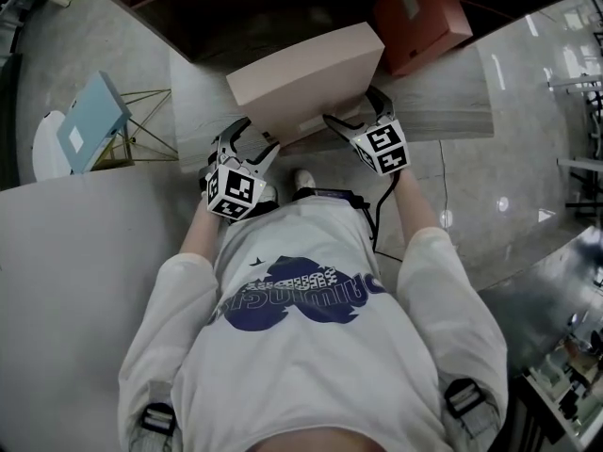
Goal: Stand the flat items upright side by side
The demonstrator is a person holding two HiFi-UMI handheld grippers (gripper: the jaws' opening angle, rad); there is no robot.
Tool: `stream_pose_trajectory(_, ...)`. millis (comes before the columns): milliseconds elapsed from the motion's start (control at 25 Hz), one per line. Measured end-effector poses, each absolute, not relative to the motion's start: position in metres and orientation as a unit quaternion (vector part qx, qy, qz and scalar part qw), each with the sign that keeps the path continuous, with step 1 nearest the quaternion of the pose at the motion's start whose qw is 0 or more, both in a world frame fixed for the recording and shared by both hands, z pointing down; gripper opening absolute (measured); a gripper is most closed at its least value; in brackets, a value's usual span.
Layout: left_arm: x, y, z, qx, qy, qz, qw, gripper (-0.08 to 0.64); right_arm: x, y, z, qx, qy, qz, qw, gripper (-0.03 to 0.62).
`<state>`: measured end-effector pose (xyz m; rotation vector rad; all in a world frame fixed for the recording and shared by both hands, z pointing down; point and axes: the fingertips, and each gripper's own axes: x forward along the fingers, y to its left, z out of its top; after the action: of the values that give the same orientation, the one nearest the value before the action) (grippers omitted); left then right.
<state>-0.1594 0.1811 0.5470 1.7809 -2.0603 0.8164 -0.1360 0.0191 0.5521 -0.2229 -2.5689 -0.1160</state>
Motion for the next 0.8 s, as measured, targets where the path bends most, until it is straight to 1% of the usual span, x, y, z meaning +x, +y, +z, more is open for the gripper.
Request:
stream_pose_trajectory(160,-0.153,0.18,0.543,0.637,-0.705,0.269,0.159,0.324,-0.135,0.013,0.553,-0.099,-0.952,-0.052,0.283,0.445)
stream_pose_trajectory(320,-0.167,0.188,0.528,0.639,-0.709,0.261,0.145,0.325,-0.137,0.013,0.553,-0.103,-0.952,-0.049,0.283,0.443)
stream_pose_trajectory(440,-0.178,0.187,0.525,0.656,-0.689,0.272,0.145,0.331,-0.139,0.012,0.552,-0.101,-0.953,-0.046,0.281,0.443)
stream_pose_trajectory(600,-0.175,0.177,0.525,0.681,-0.654,0.297,0.139,0.331,-0.14,0.012,0.553,-0.098,-0.951,-0.045,0.288,0.443)
stream_pose_trajectory(680,-0.174,0.174,0.524,0.682,-0.653,0.3,0.136,0.331,-0.139,0.013,0.554,-0.099,-0.949,-0.034,0.298,0.443)
stream_pose_trajectory(800,-0.173,0.172,0.524,0.673,-0.667,0.29,0.135,0.331,-0.135,0.015,0.549,-0.089,-0.947,0.012,0.309,0.443)
